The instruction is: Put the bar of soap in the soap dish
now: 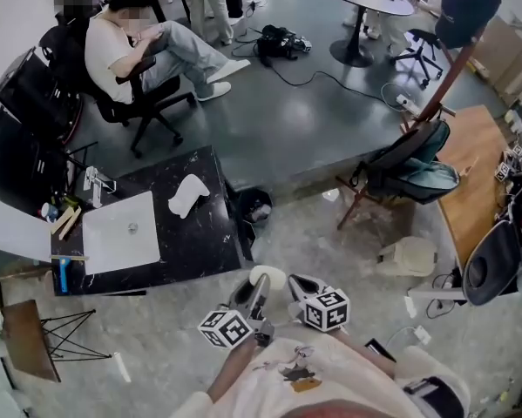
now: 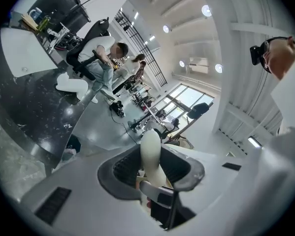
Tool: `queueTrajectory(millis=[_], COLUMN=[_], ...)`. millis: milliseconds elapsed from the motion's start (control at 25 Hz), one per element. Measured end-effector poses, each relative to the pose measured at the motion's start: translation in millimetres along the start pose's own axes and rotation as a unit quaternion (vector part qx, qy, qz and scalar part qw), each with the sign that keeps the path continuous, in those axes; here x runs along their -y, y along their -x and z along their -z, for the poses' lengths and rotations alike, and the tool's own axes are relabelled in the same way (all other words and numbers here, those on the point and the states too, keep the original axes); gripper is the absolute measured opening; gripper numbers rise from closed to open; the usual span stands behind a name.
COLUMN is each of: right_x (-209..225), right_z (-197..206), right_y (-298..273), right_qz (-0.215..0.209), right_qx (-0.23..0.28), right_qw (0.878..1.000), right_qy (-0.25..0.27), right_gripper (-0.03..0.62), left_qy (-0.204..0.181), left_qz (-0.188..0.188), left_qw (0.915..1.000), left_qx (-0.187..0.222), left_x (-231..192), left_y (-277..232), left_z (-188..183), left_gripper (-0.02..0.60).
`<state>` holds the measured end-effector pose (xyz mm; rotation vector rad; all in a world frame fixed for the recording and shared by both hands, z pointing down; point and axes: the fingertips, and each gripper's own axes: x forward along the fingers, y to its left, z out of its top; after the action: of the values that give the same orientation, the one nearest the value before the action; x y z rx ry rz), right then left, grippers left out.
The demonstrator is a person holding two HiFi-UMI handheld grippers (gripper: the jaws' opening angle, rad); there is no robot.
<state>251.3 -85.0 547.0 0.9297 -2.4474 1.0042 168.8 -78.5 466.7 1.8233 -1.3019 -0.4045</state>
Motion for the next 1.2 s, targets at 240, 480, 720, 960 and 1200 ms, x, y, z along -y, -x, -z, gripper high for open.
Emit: queueTrajectory(millis=[240,480,720,960,1200], right_x=[36,39,12,-23,-60], right_z=[-26,-37,-42,-49,-73], right_y=[10,-6,-33,-78,-150], right_qz=[-0.035,-0.070,-0.106,-0.121,-0.115], right_qx=[-0.002,-0.008,-0.032,-0.050,-0.048], right_qw=[0.999,0.996,0.989,0.984,0.981], right_qy=[0.038,0.058,0.095,0.124,0.146], right_gripper=[0.006,0.006,0.006,0.006,0.006], left_qy=[-0.003,-0.008,0.008,0.021,0.019], left_qz=[-0.023,-0.053,-0.091,-0.108,-0.102], left_qw=[0.9995,0.9977,0.9926,0.9881,0.9887], left_qx=[0.023,0.042,0.080,0.108,0.109], left_x=[17,11,-13,-54,-113], left_y=[-41,-47,-30,-9,-4], left_z=[10,3,-21,-61,-122], left_gripper=[0.126,0.126,0.126,0.126,0.126])
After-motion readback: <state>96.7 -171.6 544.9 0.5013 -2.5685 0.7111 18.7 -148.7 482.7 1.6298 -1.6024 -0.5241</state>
